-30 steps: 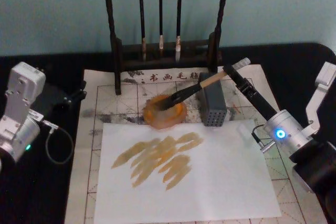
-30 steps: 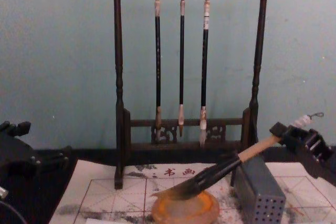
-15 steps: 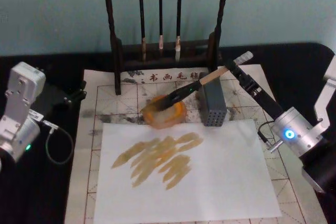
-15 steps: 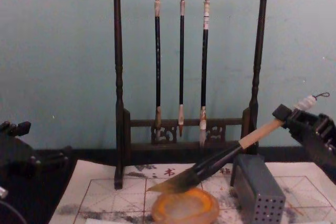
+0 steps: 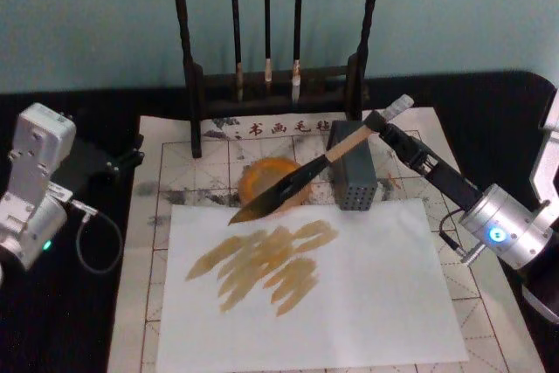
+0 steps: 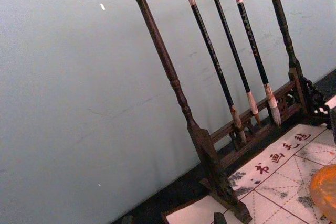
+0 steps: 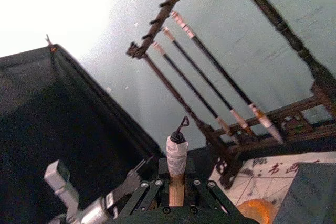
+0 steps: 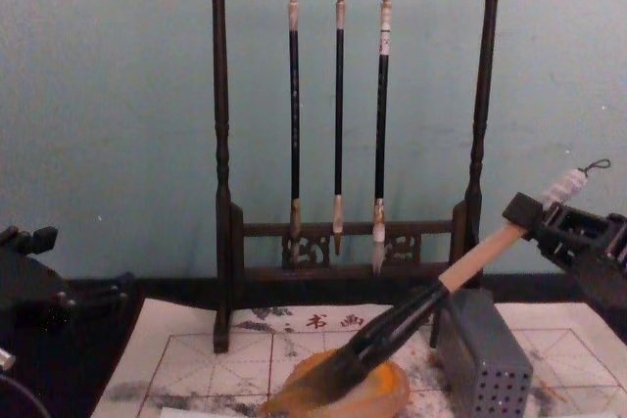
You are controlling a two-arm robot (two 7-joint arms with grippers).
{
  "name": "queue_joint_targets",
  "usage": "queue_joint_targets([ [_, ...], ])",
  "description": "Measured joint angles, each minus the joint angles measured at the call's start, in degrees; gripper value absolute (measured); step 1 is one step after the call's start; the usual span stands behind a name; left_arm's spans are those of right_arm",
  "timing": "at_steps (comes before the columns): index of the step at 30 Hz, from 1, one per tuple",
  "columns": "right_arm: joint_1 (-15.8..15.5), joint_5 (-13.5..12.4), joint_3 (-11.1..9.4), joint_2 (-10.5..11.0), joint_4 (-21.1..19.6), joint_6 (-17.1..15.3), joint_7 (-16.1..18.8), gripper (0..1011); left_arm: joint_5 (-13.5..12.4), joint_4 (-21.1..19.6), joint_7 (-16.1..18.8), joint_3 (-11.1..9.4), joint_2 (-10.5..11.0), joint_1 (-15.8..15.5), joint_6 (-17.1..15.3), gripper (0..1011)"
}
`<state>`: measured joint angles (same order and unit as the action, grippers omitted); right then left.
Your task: Pick up the brush from the inkstone, write on the paper, then place the brush back to its original position.
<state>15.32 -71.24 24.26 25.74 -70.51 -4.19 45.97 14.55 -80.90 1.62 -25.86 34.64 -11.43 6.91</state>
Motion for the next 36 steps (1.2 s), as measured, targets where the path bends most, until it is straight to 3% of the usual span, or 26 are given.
queue_joint_targets([
  [18, 0.21, 2.0, 4.58, 6.79, -3.5, -1.66, 5.05, 176, 0.0, 0.0, 0.0, 0.0, 0.0, 0.0, 0.0, 1001],
  [36, 1.87, 3.7, 8.55, 8.88, -3.83, -3.29, 6.77, 176, 0.0, 0.0, 0.0, 0.0, 0.0, 0.0, 0.0, 1001],
])
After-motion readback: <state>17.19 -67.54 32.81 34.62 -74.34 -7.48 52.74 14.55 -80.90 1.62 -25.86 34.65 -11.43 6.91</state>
